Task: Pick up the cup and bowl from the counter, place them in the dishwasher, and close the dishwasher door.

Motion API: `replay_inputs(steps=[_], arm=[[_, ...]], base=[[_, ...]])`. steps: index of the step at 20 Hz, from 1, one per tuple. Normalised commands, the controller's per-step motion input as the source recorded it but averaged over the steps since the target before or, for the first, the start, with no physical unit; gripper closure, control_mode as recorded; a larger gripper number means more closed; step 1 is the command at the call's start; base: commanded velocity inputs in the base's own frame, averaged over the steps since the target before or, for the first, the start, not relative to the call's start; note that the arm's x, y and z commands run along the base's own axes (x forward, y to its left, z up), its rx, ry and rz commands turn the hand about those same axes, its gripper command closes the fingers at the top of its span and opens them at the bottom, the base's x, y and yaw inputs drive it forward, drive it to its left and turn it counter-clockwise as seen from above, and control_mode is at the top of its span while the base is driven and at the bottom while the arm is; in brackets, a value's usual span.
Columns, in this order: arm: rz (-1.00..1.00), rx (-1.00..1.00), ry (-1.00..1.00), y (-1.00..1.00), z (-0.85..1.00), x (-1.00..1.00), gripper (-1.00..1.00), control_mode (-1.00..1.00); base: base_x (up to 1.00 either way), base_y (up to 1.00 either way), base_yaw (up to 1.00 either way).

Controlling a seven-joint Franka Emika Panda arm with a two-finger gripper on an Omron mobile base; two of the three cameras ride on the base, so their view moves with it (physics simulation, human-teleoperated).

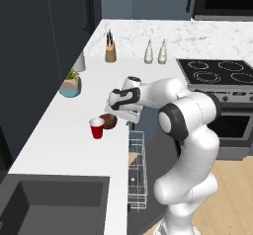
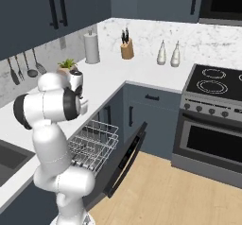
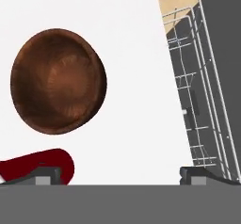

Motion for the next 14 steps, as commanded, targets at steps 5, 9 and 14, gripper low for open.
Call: replay_inputs(steps=[5, 9, 14], arm=[[0.0, -0.02, 0.02, 0.0, -0.24, 0.37, -1.0, -1.0], [0.0, -0.03, 0.01, 0.0, -0.3, 0.39, -1.0, -1.0], [0.0, -0.02, 0.0, 0.1, -0.17, 0.38, -1.0, -1.0]], base=[[0.0, 0.0, 0.0], [0.0, 0.0, 0.0], [0.0, 0.0, 0.0]])
